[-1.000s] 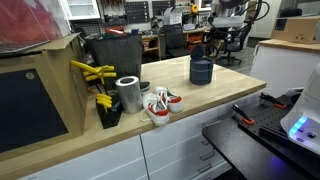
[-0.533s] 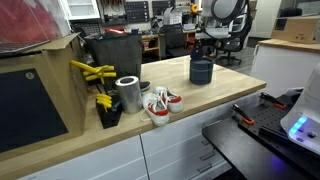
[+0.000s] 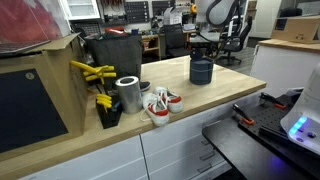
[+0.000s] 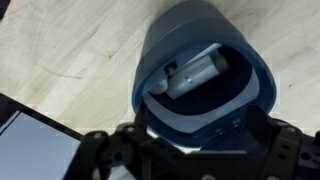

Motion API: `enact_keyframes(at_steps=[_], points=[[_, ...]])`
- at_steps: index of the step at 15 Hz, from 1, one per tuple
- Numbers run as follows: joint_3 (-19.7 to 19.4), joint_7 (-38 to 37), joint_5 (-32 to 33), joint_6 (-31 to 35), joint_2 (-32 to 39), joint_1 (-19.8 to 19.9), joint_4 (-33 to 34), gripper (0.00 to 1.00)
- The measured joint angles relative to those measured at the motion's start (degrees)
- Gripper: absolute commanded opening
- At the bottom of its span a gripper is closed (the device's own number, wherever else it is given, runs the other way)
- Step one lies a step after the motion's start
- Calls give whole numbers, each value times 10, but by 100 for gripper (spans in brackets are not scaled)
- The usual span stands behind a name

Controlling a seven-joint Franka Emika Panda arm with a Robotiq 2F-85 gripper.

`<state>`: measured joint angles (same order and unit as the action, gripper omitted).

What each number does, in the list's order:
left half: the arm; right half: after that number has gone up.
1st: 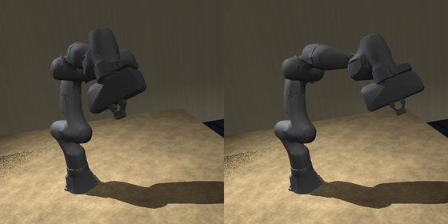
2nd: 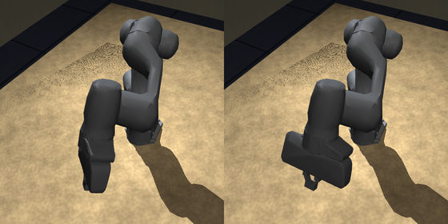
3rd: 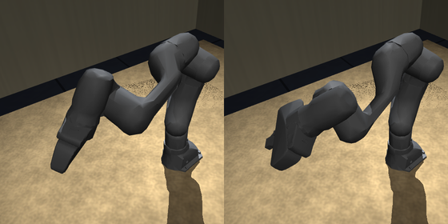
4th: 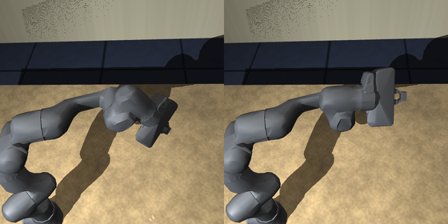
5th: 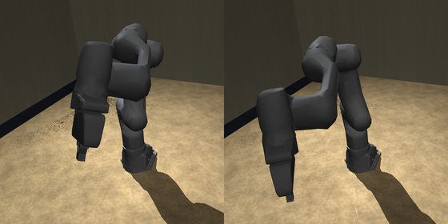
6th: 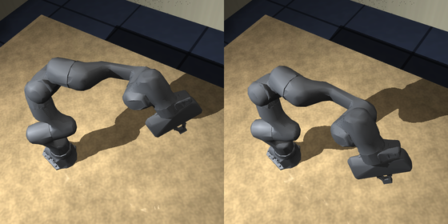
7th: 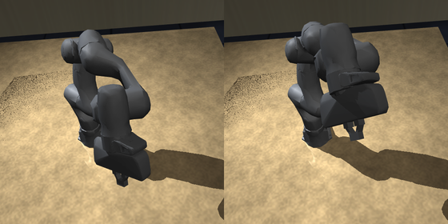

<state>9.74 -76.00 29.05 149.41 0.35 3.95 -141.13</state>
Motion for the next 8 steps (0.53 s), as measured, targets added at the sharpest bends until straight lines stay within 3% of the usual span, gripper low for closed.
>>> enact_keyframes(at_steps=[5, 8], points=[[-27, 7, -10, 0, 23, -41, 8, 100], [-30, 48, -45, -3, 25, -59, 9, 100]])
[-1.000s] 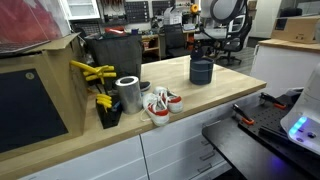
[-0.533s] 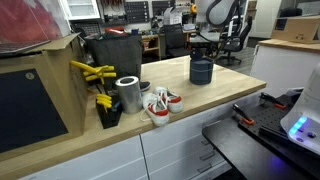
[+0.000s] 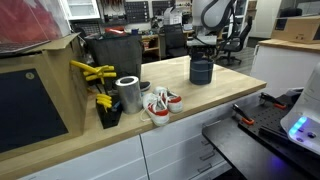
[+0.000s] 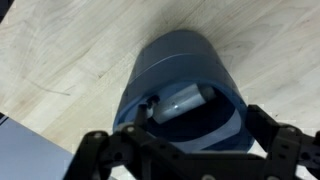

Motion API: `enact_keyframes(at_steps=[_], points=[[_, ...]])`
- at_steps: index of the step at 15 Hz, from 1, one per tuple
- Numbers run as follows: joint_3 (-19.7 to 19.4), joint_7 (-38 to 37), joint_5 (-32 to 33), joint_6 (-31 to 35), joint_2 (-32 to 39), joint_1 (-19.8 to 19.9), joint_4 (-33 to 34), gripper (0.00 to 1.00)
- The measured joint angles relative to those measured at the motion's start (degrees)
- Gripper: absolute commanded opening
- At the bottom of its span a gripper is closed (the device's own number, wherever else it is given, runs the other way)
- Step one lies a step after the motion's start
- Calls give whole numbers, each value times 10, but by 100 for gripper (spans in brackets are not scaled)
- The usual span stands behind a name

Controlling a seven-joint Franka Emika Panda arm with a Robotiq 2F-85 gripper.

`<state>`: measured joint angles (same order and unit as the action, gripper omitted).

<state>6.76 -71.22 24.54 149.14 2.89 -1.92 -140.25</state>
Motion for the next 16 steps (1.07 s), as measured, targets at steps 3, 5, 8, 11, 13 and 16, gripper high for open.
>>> enact_keyframes(at_steps=[3, 5, 8, 11, 13, 16], points=[[-2, 56, -22, -10, 0, -8, 6, 100], [-4, 92, -26, -25, 0, -10, 14, 100], [-12, 132, -24, -41, 0, -10, 21, 100], [-19, 152, -22, -41, 0, -10, 24, 100], [-24, 156, -11, -40, 0, -10, 24, 100], [-28, 156, 5, -36, 1, -10, 24, 100]])
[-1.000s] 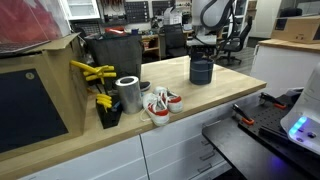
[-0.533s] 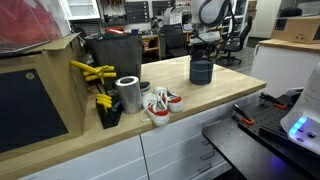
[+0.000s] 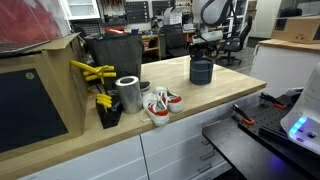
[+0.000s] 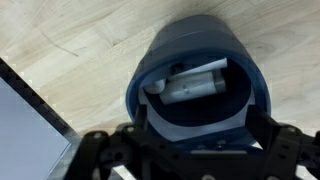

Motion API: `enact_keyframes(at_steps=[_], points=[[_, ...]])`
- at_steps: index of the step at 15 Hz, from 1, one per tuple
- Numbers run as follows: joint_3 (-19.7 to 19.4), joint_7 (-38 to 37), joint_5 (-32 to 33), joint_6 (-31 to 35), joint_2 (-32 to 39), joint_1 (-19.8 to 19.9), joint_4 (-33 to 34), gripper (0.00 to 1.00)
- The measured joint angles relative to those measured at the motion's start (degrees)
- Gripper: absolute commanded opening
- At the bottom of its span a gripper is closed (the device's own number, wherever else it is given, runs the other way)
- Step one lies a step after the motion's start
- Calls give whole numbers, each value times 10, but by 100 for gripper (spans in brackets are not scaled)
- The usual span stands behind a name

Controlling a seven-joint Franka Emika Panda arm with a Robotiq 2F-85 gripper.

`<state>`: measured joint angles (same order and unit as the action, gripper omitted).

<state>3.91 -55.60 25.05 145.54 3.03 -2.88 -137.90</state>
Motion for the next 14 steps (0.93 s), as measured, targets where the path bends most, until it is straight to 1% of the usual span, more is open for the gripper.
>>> enact_keyframes(at_steps=[6, 14], points=[[-7, 0, 19, 30, 23, -1, 0, 100], [-23, 0, 34, 43, 49, -14, 7, 100]])
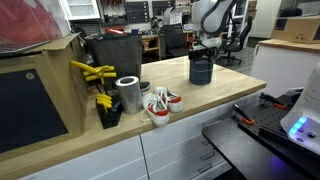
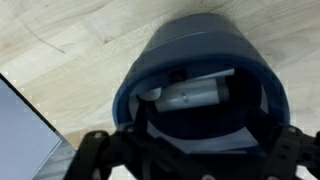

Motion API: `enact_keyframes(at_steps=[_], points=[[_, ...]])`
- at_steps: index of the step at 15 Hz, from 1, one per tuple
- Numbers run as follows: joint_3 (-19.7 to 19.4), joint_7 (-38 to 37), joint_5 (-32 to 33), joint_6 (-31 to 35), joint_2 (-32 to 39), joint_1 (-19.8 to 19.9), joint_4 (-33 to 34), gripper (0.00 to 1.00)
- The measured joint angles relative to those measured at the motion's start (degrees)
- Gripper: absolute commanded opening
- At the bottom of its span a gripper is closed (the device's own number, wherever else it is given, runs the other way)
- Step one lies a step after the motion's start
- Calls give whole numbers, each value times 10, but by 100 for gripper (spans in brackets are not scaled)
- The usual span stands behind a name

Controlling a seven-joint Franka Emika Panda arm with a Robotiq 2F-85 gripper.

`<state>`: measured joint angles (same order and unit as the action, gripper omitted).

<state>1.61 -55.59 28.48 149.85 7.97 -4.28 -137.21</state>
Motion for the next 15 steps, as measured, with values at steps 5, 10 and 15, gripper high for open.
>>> enact_keyframes(at_steps=[5, 10, 15], points=[[-13, 0, 4, 0, 11, -4, 3, 73], [-17, 0, 4, 3, 17, -11, 11, 79], [-17, 0, 4, 3, 20, -14, 10, 78]])
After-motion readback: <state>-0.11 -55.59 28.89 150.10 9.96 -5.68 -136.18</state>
